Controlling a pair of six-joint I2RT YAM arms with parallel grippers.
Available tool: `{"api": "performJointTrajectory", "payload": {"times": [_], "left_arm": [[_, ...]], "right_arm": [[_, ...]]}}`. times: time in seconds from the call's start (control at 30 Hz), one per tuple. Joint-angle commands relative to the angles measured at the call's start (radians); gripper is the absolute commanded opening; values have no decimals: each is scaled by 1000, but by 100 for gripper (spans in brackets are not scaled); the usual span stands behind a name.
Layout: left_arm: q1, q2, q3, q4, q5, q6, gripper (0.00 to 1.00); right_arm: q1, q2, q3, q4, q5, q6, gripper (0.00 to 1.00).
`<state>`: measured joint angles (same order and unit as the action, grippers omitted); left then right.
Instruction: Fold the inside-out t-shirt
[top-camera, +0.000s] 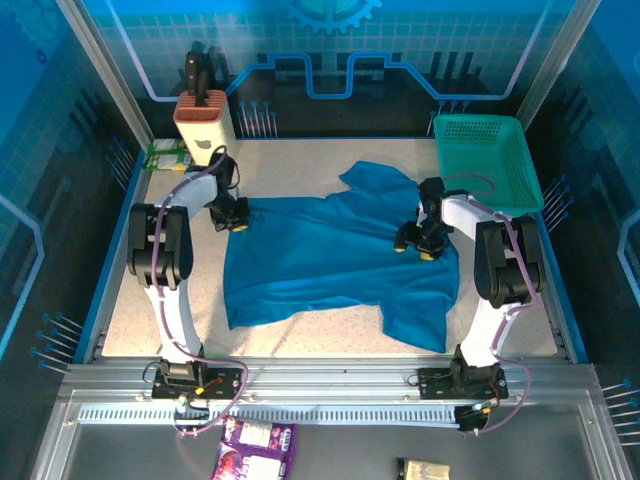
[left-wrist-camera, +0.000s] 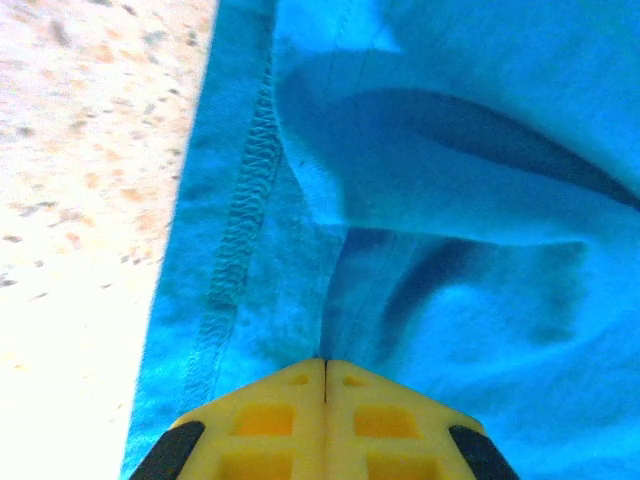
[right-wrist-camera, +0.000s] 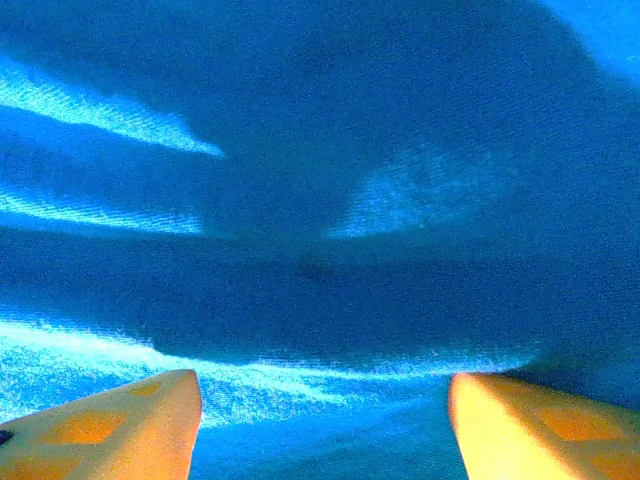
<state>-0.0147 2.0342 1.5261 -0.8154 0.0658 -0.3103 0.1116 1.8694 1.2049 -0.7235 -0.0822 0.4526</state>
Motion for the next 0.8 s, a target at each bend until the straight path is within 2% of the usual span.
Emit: {"api": "performJointTrajectory", "payload": {"times": [0.0,0.17,0.4,0.5,0.6,0.67,0.77], "left_arm": [[17,-79,37,-89,-64,35,0],[42,-75,10,-133,-135,56,0],[45,32,-15,-158,-156,77,0],[47,68,21,-177,-205,83,0],[47,59,64,-178,-199,85,0],[45,42,100,-188,-191,79,5],[40,7,163,-222,-184,71,18]], "right_arm": [[-27,13,-31,2,26,18,69],[-31,20,-39,9,23,24,69],[-31,7,-36,6,16,24,69],[-29,-22,-25,6,-6,23,69],[-27,-55,17,-10,-31,1,68],[-28,-69,59,-22,-46,-24,68],[-29,-51,149,-39,-73,-69,68]]}}
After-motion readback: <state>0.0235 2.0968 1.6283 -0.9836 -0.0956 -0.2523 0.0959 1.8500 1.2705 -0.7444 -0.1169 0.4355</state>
